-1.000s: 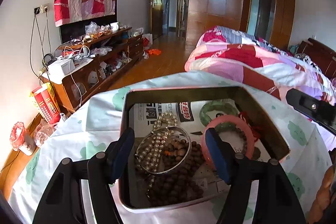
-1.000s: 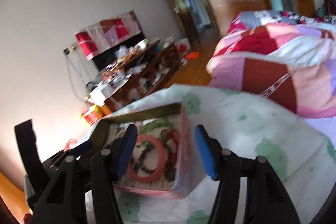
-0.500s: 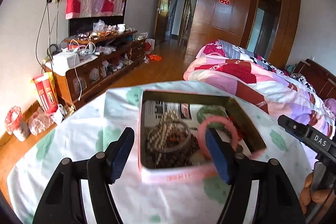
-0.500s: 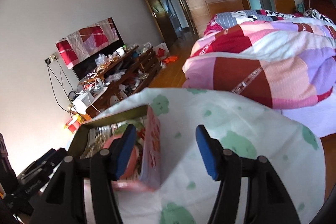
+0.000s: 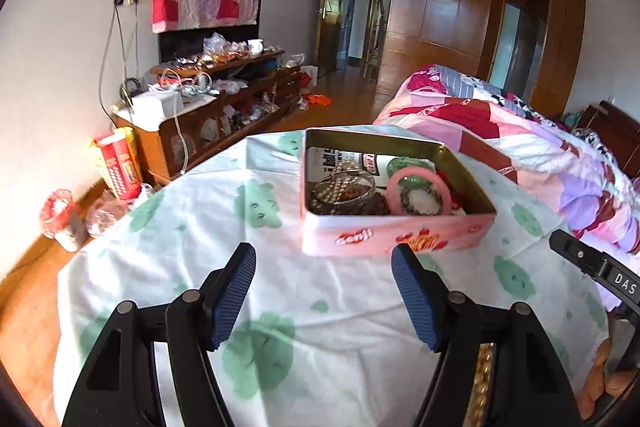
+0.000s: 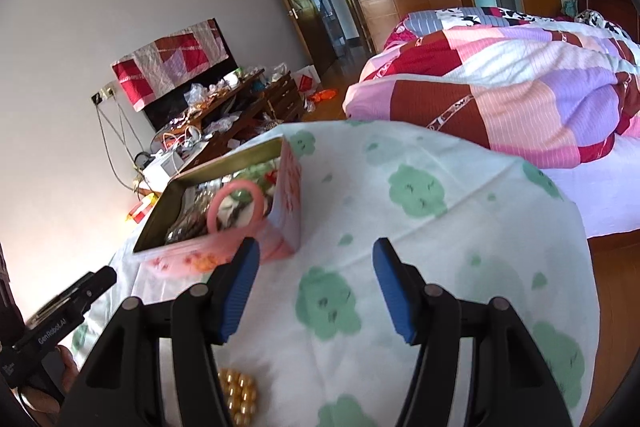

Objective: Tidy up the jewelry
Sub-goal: 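Withdraw both tools from the tin toward the watch and gold beads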

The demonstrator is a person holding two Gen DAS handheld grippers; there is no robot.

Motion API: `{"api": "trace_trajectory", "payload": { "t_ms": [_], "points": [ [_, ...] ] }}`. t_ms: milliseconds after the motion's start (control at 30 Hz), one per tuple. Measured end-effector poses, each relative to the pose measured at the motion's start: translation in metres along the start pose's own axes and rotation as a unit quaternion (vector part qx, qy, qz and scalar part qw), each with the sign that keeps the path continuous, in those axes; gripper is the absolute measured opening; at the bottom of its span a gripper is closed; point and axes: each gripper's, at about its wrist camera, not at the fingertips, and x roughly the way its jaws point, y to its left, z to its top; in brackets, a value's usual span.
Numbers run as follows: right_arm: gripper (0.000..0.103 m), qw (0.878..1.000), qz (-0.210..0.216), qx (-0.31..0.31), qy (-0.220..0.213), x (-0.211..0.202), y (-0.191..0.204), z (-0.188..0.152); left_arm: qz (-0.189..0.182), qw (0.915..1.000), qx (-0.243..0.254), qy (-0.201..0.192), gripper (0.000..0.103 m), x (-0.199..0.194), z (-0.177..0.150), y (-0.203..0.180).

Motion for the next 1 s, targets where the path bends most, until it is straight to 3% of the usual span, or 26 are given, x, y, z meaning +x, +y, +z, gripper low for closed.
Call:
{"api": "trace_trajectory", "payload": {
  "t_ms": [700, 1000],
  "points": [
    [0.062, 0.999, 0.003, -0.031, 0.009, -0.036, 0.011, -0.038, 0.024, 0.9993, 0.021, 0.018, 0.071, -0.031, -0.036, -0.010],
    [0.062, 0.999, 0.008, -0.043, 0.016, -0.048, 0.013, -0.046, -0.019, 0.9989, 0.027, 0.034, 0.070, -0.043, -0.057, 0.002]
  ]
}}
